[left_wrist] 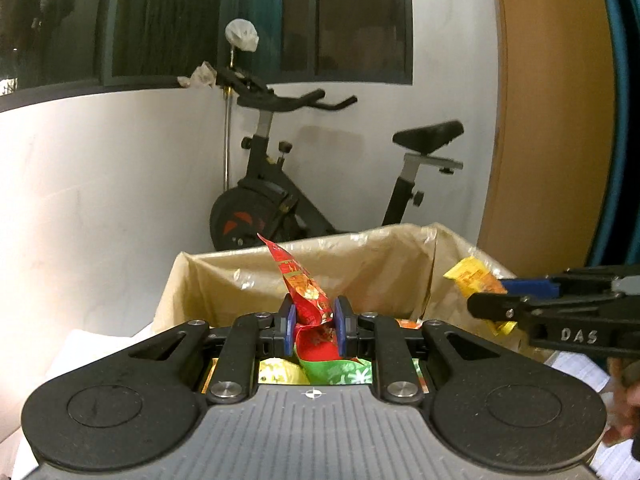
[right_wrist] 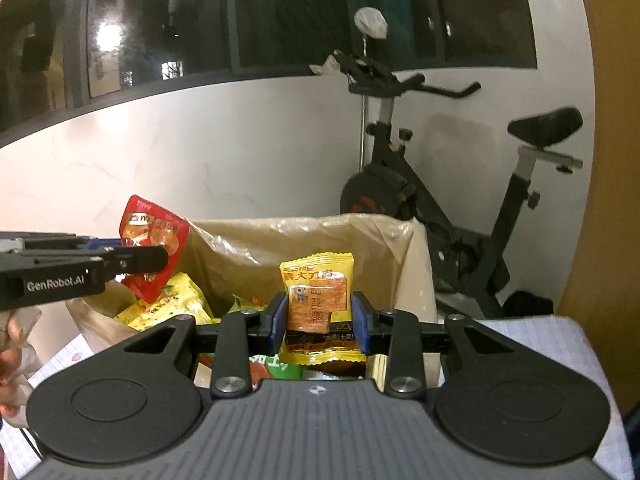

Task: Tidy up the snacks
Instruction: 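Open both grippers to drop the packets into the box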

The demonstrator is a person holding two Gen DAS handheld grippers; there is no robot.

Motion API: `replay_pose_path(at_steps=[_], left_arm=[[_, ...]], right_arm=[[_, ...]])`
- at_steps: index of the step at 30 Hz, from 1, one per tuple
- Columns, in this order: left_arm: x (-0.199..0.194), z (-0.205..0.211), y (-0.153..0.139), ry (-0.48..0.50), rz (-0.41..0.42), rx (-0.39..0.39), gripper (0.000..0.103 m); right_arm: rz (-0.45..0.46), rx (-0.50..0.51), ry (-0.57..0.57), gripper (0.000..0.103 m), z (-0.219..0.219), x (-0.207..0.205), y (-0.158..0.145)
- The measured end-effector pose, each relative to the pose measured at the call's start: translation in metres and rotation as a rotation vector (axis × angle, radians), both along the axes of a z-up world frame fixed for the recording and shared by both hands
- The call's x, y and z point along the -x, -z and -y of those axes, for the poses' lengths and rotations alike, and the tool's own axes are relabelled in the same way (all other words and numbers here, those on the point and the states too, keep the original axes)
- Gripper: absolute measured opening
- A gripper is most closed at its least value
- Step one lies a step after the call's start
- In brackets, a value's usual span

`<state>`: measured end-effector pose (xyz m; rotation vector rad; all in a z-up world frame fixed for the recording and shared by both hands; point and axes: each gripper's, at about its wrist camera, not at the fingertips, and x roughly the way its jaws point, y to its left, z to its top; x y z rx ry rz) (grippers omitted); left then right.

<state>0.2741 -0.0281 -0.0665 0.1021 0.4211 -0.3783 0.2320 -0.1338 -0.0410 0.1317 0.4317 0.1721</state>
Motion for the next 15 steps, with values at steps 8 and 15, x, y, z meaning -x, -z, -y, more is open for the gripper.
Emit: replay_pose_path(at_steps=[8,15], left_arm=[[-0.003,-0.006,0.008,-0.004,-0.026,-0.032,0.036],[0.008,-0.008,0.004,-0.002,0.000,-0.042,0.058]], right_arm=[[-0.015,0.000,0.013,0.039,0.002,0.004,0.006],[0.019,0.027,0.004,0.042,-0.005,0.017,0.003]])
